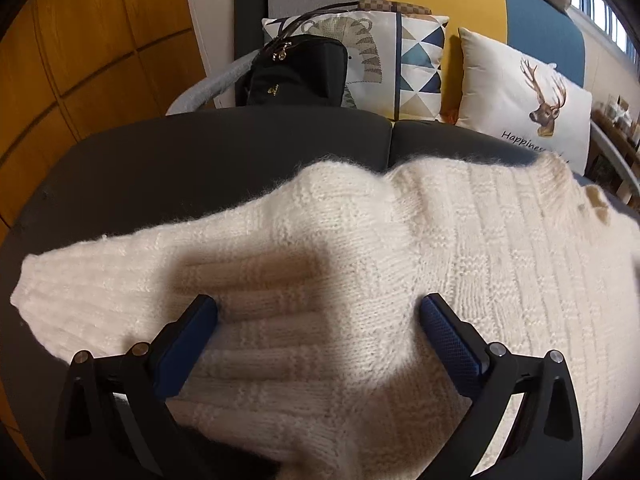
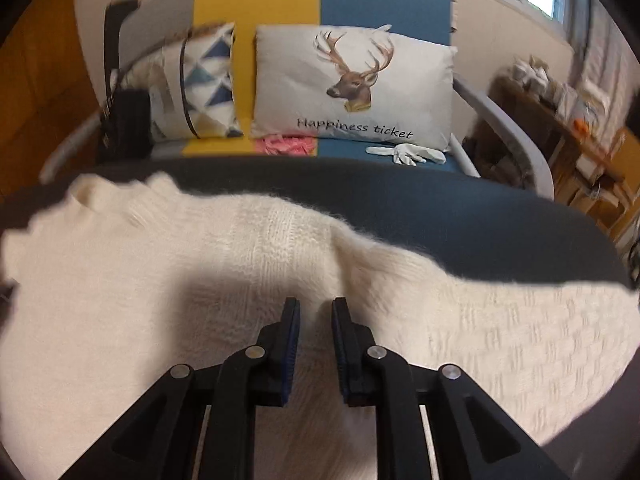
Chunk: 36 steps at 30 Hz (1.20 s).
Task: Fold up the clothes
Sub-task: 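Smooth the sweater body flat with both tools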
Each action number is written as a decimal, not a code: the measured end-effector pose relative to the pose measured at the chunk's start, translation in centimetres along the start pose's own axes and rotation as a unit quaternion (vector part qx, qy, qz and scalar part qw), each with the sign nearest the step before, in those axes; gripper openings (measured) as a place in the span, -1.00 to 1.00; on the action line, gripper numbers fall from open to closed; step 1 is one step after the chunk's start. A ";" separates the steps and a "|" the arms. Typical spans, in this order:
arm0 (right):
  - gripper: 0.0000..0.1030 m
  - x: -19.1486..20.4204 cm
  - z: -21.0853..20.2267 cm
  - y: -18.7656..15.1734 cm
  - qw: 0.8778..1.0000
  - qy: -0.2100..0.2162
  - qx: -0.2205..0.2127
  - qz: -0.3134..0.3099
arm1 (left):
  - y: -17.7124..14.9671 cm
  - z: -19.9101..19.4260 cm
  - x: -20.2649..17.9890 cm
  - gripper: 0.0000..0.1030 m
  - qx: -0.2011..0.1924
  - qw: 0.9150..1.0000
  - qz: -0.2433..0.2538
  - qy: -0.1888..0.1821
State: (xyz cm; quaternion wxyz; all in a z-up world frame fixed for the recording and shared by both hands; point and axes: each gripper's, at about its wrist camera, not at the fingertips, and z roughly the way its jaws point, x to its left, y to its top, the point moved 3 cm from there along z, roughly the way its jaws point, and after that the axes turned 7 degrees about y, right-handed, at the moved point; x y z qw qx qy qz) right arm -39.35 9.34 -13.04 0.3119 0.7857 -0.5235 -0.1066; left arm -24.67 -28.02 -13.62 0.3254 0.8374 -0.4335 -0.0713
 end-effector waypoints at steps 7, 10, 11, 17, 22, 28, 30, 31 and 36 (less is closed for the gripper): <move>-0.68 1.0 -1.6 -4.0 0.997 -0.046 0.041 -0.037 | -2.0 -4.7 0.0 0.94 -0.028 0.999 -0.015 -0.037; -0.58 0.1 -1.2 -4.8 0.996 -0.069 0.034 -0.037 | -4.1 -4.3 -2.0 0.94 -0.016 0.999 0.036 -0.015; -0.56 -0.2 -1.2 -4.9 0.996 -0.074 0.030 -0.032 | -4.8 -4.2 -2.7 0.94 -0.012 0.999 0.051 -0.009; -0.55 -0.8 -1.6 -4.6 0.995 -0.095 0.043 0.009 | -5.4 -3.8 -2.2 0.95 -0.007 0.999 0.035 -0.028; -0.54 6.2 -4.0 -3.9 1.000 0.011 0.004 0.004 | -5.9 -3.7 -2.2 0.95 -0.010 0.999 0.022 -0.041; -0.54 12.5 -1.3 -5.5 0.996 0.009 0.033 -0.081 | -5.9 -3.5 -2.1 0.95 -0.012 0.999 0.019 -0.045; -0.55 12.7 0.0 -6.4 0.996 -0.007 0.035 -0.081 | -5.9 -3.5 -2.2 0.95 -0.013 0.999 0.019 -0.044; -0.56 12.6 0.0 -6.6 0.996 -0.010 0.020 -0.081 | -5.9 -3.5 -2.2 0.95 -0.014 0.999 0.019 -0.043; -0.54 13.0 0.0 -6.9 0.996 -0.017 0.006 -0.089 | -6.0 -3.4 -2.5 0.97 -0.014 0.999 0.022 -0.040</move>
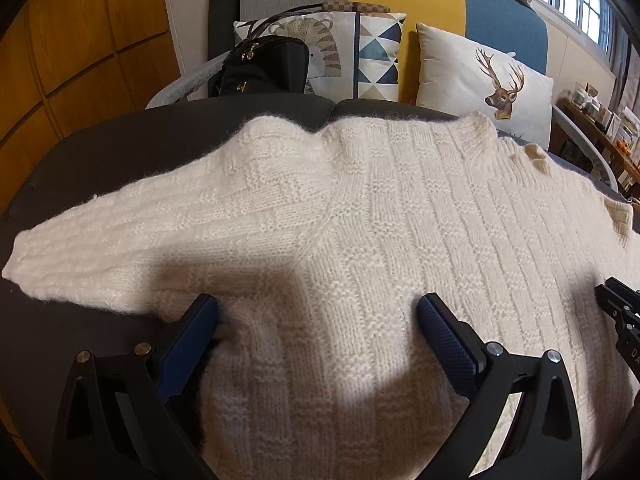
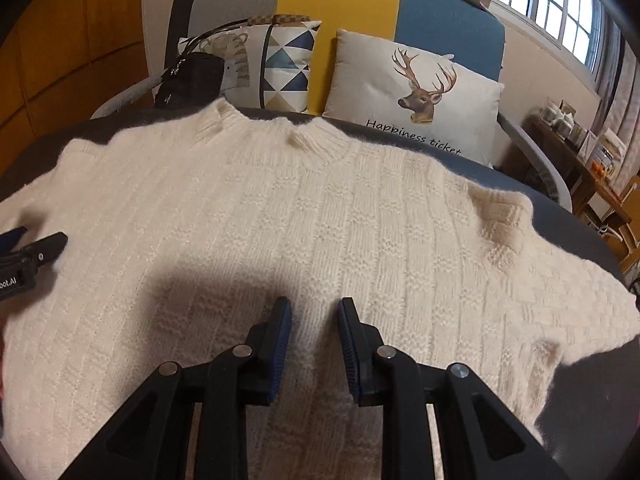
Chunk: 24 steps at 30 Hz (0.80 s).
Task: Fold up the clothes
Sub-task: 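Smooth the sweater body flat with both tools, then grasp the side edge of the cream sweater with the right tool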
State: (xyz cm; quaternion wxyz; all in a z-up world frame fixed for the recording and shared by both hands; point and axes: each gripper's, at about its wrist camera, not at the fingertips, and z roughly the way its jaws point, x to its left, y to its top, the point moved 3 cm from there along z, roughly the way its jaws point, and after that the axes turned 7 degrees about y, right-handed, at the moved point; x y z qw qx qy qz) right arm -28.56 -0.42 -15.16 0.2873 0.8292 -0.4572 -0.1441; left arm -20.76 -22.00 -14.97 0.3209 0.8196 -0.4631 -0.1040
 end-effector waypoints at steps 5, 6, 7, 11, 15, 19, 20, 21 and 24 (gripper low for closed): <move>-0.51 -0.4 -0.1 0.1 1.000 0.008 -0.007 0.005 | 0.3 -0.7 -0.6 0.97 0.002 1.000 0.012 0.021; -0.51 -0.3 -0.1 0.1 1.000 0.004 -0.007 0.002 | 0.5 -1.0 -0.8 0.97 0.001 1.000 0.015 0.025; -0.50 -0.1 -0.1 0.0 1.000 0.000 -0.006 -0.001 | 0.5 -1.5 -1.2 0.97 -0.004 1.000 0.012 0.016; -0.50 0.5 -0.2 -0.2 1.000 -0.010 -0.006 -0.008 | 0.3 -2.8 -4.3 0.97 -0.012 1.000 0.015 -0.009; -0.49 -0.6 -0.3 -0.1 0.999 0.029 0.000 0.018 | -0.8 -2.7 -7.9 0.97 -0.017 0.999 0.050 -0.005; -0.49 -3.4 -1.9 0.9 0.999 0.027 -0.012 0.041 | -1.5 -1.7 -9.0 0.97 -0.011 0.997 0.071 0.006; -0.49 -4.6 -2.2 1.1 0.999 0.006 -0.018 0.046 | -1.5 -1.4 -8.8 0.97 -0.004 0.998 0.067 -0.001; -0.49 -5.8 -2.1 1.2 0.998 -0.008 -0.013 0.056 | -1.6 -1.3 -8.7 0.98 -0.002 0.998 0.063 -0.006; -0.49 -9.0 -0.2 0.6 0.995 -0.016 0.034 0.091 | -1.7 -1.0 -8.4 0.99 -0.001 0.998 0.057 -0.013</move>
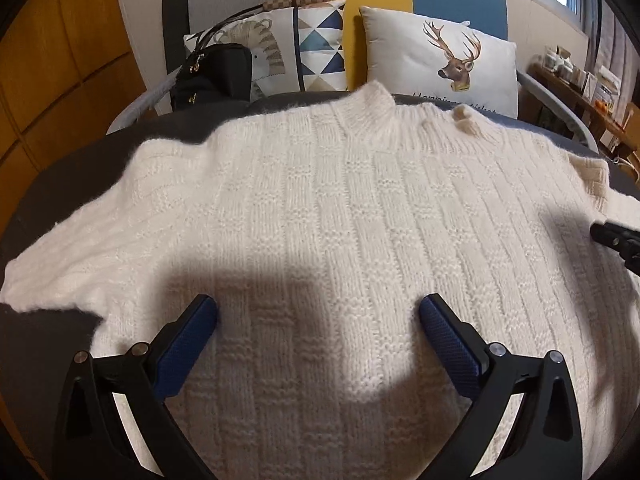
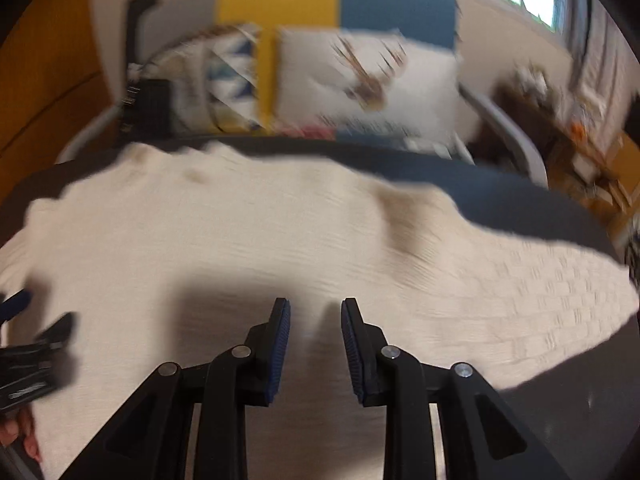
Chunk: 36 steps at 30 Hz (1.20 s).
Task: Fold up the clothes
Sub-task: 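Grasp the side edge of the cream sweater with the right tool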
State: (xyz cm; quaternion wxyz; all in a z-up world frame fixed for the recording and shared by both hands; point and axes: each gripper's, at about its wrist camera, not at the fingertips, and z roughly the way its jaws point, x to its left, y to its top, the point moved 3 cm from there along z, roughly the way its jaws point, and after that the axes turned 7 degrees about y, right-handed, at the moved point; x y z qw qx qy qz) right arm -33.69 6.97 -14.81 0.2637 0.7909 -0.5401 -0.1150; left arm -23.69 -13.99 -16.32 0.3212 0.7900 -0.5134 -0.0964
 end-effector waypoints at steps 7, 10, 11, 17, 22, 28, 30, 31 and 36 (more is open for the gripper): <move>-0.46 -5.5 -2.7 0.2 0.995 0.073 -0.023 0.055 | -0.3 0.2 0.0 0.99 -0.004 1.000 0.005 0.007; -0.46 -10.8 -4.9 -0.2 0.991 0.071 -0.039 0.106 | -0.2 0.1 0.0 0.99 -0.006 1.000 0.008 0.011; -0.46 -12.7 -5.2 -0.4 0.990 0.064 -0.036 0.122 | -0.2 0.1 -0.1 0.99 -0.007 1.000 0.009 0.012; -0.46 -26.3 -8.0 -3.1 0.963 0.033 -0.017 0.267 | 0.1 0.0 -0.5 0.99 -0.008 1.000 0.016 0.019; -0.46 -35.5 -9.4 -6.3 0.918 0.014 -0.030 0.394 | 1.3 -1.3 -2.0 0.82 -0.023 0.999 0.026 0.002; -0.45 -40.9 -9.0 -7.2 0.877 0.041 -0.058 0.476 | 2.8 -2.2 -6.1 0.82 -0.032 0.998 0.048 -0.033; -0.45 -41.5 -8.6 -7.1 0.874 0.036 -0.061 0.480 | 2.4 -1.8 -7.5 0.82 -0.030 0.997 0.069 -0.033; -0.45 -41.8 -8.4 -7.0 0.874 0.037 -0.061 0.480 | 2.1 -1.6 -7.9 0.83 -0.028 0.996 0.078 -0.029; -0.45 -43.0 -8.0 -7.6 0.871 0.035 -0.078 0.483 | 1.9 -1.0 -7.6 0.86 -0.018 0.997 0.065 -0.043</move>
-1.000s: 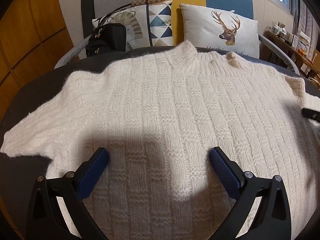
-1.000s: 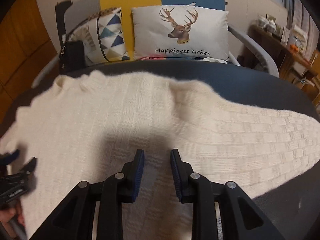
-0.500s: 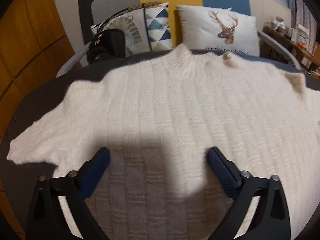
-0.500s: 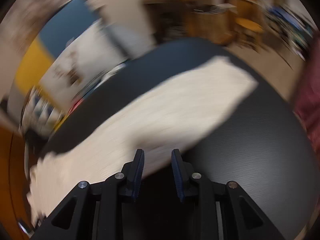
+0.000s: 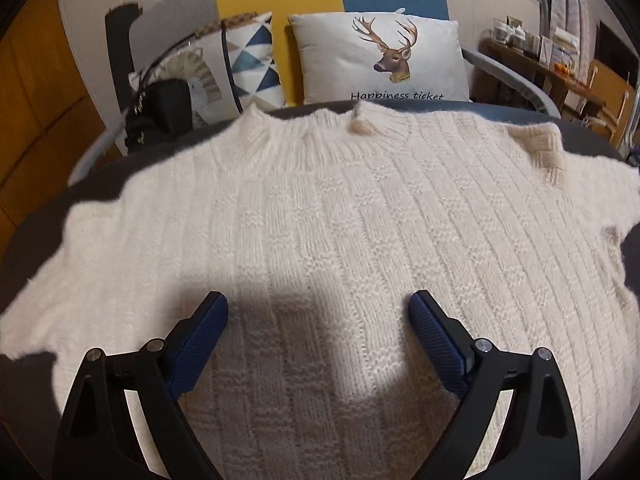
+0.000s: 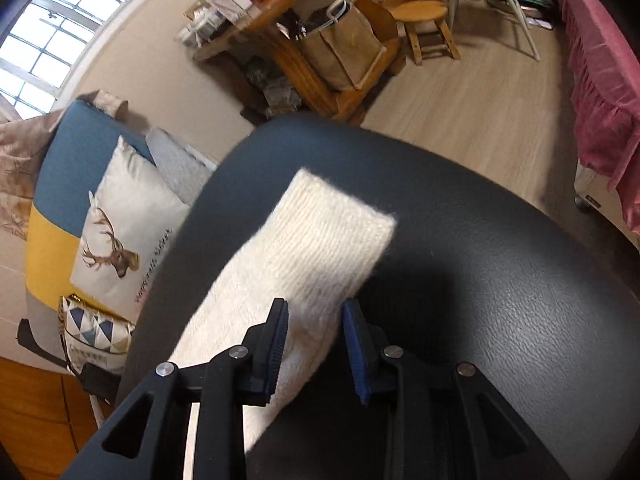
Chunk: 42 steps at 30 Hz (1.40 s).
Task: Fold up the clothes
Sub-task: 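Grasp the side edge of the cream sweater with the right tool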
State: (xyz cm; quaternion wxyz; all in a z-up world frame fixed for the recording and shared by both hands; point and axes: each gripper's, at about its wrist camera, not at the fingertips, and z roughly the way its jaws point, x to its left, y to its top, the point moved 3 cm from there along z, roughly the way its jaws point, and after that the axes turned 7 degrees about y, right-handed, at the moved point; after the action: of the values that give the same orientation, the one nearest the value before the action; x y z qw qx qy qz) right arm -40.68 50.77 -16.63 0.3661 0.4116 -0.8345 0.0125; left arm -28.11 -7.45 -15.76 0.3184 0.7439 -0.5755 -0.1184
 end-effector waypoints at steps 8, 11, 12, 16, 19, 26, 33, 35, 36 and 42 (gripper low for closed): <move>-0.73 1.0 1.0 0.0 0.996 -0.071 -0.020 -0.058 | 0.1 0.2 -0.1 0.90 -0.003 1.000 -0.006 -0.003; -0.78 0.9 0.9 -0.2 0.995 -0.077 -0.030 -0.057 | 0.1 0.2 0.0 0.91 -0.004 1.000 -0.009 -0.006; -0.81 0.8 0.9 -0.2 0.996 -0.072 -0.032 -0.050 | 0.1 0.2 0.0 0.91 -0.004 1.000 -0.009 -0.006; -0.83 0.4 0.7 -0.3 0.997 -0.057 -0.038 -0.030 | 0.0 0.1 0.0 0.91 -0.002 1.000 -0.009 -0.004; -0.86 0.4 0.4 -0.5 0.998 -0.051 -0.043 -0.020 | 0.0 0.1 0.0 0.92 -0.003 1.000 -0.009 -0.004; -0.93 4.1 -1.7 -1.7 0.995 -0.023 -0.071 -0.062 | 0.0 0.1 0.0 0.93 -0.004 1.000 -0.009 -0.005; -0.95 15.6 -2.9 -6.9 0.980 0.076 -0.052 -0.177 | 0.1 0.1 0.1 0.93 -0.004 1.000 -0.009 -0.005; -0.95 19.5 -3.0 -9.2 0.970 0.109 -0.040 -0.214 | 0.1 0.1 0.2 0.93 -0.003 1.000 -0.010 -0.006; -0.95 21.5 -2.9 -10.7 0.964 0.128 -0.031 -0.232 | 0.2 0.1 0.2 0.93 -0.003 1.000 -0.010 -0.006; -0.95 30.5 -0.2 -23.5 0.922 0.222 0.048 -0.315 | 0.2 0.0 0.3 0.93 -0.003 1.000 -0.014 -0.010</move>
State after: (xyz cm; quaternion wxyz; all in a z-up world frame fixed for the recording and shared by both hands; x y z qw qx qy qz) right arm -36.16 14.62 -4.14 0.5071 0.6567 -0.5576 0.0275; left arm -28.16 -7.74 -15.62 0.3128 0.7496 -0.5682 -0.1318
